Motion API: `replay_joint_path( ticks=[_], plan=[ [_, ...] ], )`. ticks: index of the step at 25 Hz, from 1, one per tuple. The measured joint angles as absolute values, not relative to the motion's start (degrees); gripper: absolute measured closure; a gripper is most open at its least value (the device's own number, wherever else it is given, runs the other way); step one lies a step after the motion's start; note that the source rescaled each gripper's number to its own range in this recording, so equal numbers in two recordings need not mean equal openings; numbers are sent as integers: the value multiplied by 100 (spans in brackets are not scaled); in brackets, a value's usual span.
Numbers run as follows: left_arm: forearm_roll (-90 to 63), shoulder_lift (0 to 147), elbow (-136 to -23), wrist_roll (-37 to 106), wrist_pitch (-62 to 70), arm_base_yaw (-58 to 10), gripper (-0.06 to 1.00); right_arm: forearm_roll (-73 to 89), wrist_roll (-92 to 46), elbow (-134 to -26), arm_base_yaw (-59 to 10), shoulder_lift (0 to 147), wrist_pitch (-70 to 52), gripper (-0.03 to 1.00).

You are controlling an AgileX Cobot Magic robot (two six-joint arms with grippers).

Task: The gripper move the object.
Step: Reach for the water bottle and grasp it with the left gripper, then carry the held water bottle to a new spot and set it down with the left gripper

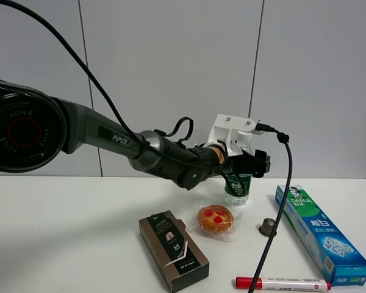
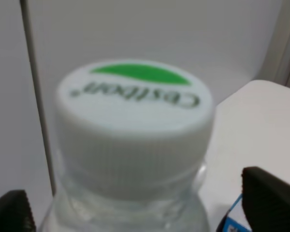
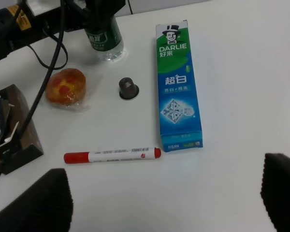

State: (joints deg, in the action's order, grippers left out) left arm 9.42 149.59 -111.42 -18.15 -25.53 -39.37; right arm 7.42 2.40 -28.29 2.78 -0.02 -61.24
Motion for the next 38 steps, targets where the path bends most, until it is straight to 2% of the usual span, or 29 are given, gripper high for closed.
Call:
replay_joint_path(
  ticks=[18, 20, 21, 22, 24, 26, 27, 33, 38],
  plan=[
    [938, 15329, -11596, -1747, -2584, -3927, -6, 742, 240, -2829, 278, -2, -6124, -3],
    [943, 15336, -11596, -1747, -2563, -3927, -3, 742, 240, -2829, 278, -2, -6124, -3],
    [943, 15336, -11596, -1747, -2540, -3927, 2, 742, 240, -2829, 278, -2, -6124, -3],
    [943, 15336, -11596, -1747, -2523, -3927, 13, 742, 240, -2829, 278, -2, -6124, -3],
    [943, 15336, -11596, -1747, -2502, -3914, 44, 742, 240, -2829, 278, -2, -6124, -3],
    [965, 15336, -11596, -1735, -2491, -3895, 89, 742, 240, -2829, 278, -2, -6124, -3],
    [965, 15336, -11597, -1735, -2491, -3889, 94, 742, 240, -2829, 278, -2, -6124, -3],
    [1109, 15289, -11602, -1728, -2305, -3889, 92, 742, 240, -2829, 278, -2, -6124, -3],
    [1421, 14965, -11602, -1728, -1223, -3889, 92, 742, 240, -2829, 278, -2, -6124, -3]
  ],
)
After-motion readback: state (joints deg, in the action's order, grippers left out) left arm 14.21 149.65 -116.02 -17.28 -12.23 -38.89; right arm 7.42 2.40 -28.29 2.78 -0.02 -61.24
